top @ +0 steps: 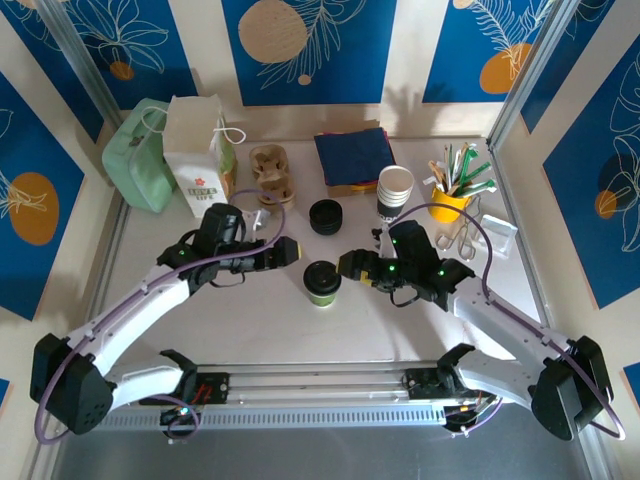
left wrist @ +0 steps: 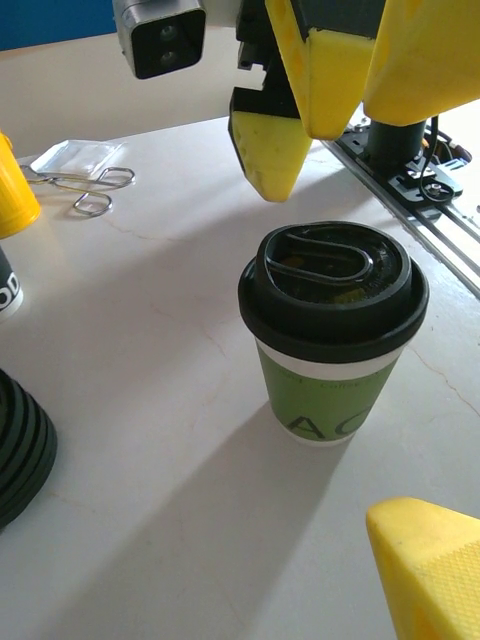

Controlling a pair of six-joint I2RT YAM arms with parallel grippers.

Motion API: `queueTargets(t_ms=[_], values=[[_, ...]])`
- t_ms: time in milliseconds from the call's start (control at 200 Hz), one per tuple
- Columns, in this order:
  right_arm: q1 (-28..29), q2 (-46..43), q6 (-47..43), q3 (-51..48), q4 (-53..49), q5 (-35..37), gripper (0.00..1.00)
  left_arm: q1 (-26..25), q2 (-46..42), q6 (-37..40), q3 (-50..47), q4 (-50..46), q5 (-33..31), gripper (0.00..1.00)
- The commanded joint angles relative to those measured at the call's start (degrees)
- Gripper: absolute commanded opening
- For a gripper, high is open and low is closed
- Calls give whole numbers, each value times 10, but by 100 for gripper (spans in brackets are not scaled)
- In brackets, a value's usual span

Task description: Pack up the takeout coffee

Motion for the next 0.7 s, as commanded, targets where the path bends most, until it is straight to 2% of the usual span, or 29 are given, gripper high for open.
queueTargets(t_ms=[0,510,695], values=[[5,5,-12,5,9,-8,82,-11,13,12,-10,31,21,96],[26,44,-12,-2,37,5,79,-21,67,13,-33,65,44,93],[30,52,-11,-6,43,8,76,-21,78,14,-37,75,60,88]])
